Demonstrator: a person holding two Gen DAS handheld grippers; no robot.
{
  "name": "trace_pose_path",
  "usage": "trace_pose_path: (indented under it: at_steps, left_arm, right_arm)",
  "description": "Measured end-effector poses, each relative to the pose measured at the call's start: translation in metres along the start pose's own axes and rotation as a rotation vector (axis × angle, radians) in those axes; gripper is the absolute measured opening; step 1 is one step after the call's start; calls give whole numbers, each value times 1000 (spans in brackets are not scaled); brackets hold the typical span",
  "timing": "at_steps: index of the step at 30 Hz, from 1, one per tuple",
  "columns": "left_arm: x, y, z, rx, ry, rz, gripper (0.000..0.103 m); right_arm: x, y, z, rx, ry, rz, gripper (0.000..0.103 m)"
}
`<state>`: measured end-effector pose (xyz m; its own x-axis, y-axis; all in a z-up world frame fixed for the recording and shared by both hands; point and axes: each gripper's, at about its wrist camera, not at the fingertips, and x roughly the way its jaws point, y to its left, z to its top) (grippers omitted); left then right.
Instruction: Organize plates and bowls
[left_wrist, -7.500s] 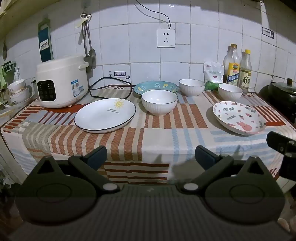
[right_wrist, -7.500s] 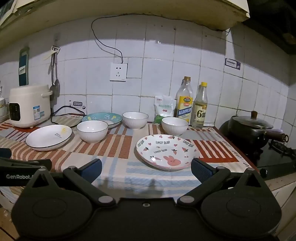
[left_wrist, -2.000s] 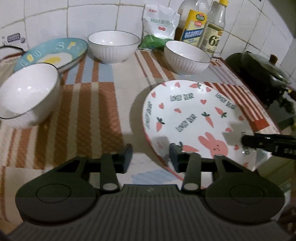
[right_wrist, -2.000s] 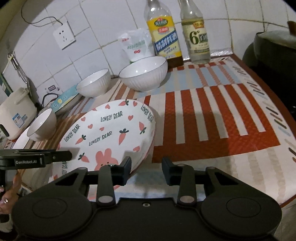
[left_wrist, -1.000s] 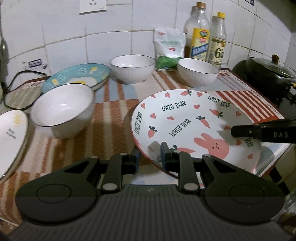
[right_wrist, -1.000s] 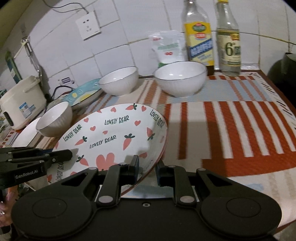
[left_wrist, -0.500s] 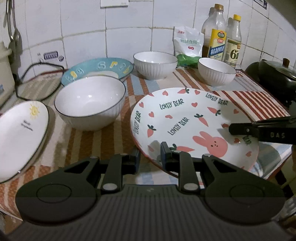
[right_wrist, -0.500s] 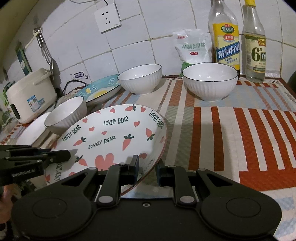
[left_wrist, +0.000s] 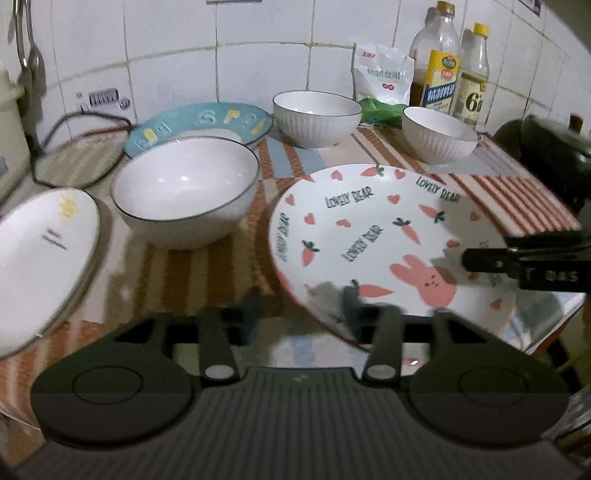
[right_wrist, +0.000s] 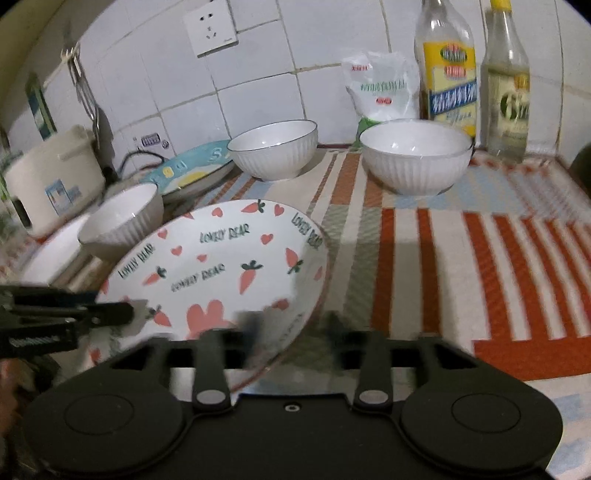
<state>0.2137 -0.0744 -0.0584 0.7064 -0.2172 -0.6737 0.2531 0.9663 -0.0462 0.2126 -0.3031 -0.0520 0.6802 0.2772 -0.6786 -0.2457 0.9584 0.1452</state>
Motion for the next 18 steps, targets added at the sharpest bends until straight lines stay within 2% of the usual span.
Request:
trace_pose_path:
  at_steps: [2,7,12,18]
  left_arm:
    - [-8,1,-2,24,-8,1,64]
    - [-35,3,-9,63,-26,-20,72]
    - [-68,5,-16,104,-51,-20,75]
    - [-107,15,-25,106,-64,-30,80]
  right_arm:
    - [-9,6,-3,-42,-13,-26,65]
    - [-36,19,-8,-90,-39,-32,66]
    - [-66,43,-8,-130,-57,-43,68]
    - [-95,71,-6,-121,-18,-21,68]
